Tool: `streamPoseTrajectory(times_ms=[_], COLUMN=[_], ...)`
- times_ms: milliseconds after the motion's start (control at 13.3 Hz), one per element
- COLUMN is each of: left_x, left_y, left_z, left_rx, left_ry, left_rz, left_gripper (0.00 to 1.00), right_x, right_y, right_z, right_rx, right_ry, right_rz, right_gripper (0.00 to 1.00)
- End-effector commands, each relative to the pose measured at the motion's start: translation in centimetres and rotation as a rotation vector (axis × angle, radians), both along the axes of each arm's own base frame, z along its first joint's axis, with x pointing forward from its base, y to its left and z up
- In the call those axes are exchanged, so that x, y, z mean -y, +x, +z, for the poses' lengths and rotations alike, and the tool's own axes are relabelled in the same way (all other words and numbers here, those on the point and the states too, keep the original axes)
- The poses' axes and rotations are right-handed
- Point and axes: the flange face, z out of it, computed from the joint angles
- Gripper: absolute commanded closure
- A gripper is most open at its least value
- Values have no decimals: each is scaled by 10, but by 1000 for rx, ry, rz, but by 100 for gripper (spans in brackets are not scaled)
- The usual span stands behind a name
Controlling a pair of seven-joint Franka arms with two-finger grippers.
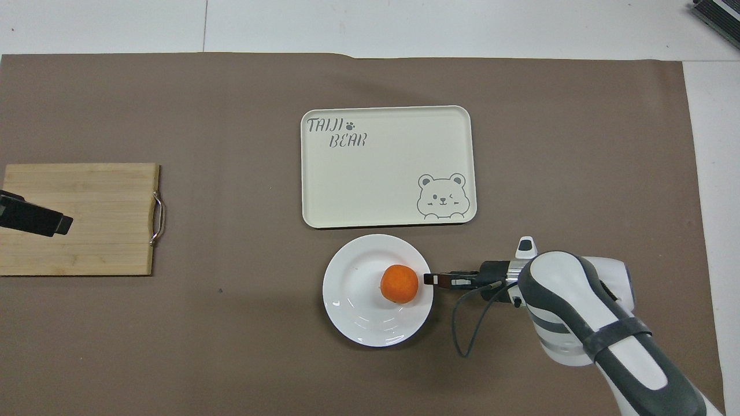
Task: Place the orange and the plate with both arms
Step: 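Slide the plate with the right gripper toward the bear tray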
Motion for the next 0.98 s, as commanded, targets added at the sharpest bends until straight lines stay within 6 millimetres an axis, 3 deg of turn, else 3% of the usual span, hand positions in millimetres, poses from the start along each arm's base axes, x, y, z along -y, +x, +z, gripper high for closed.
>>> streamPoseTrajectory(times_ms=[0,375,601,901], left_x=[-3,6,8,1], left_y=[1,-3,-3,-3], left_z=[1,4,3,3], left_rx=[20,29,27,22], left_ry=[29,48,42,43], left_rz=[15,42,37,49], left_gripper=[0,0,0,0], right_x=[4,-6,13,40], right_y=[11,32,50,91], right_z=[19,58,70,83], right_rx=[1,-45,-36,-51], right_ry=[40,119,166,143], right_rz=[-31,-58,-70,-107], right_gripper=[100,100,100,100])
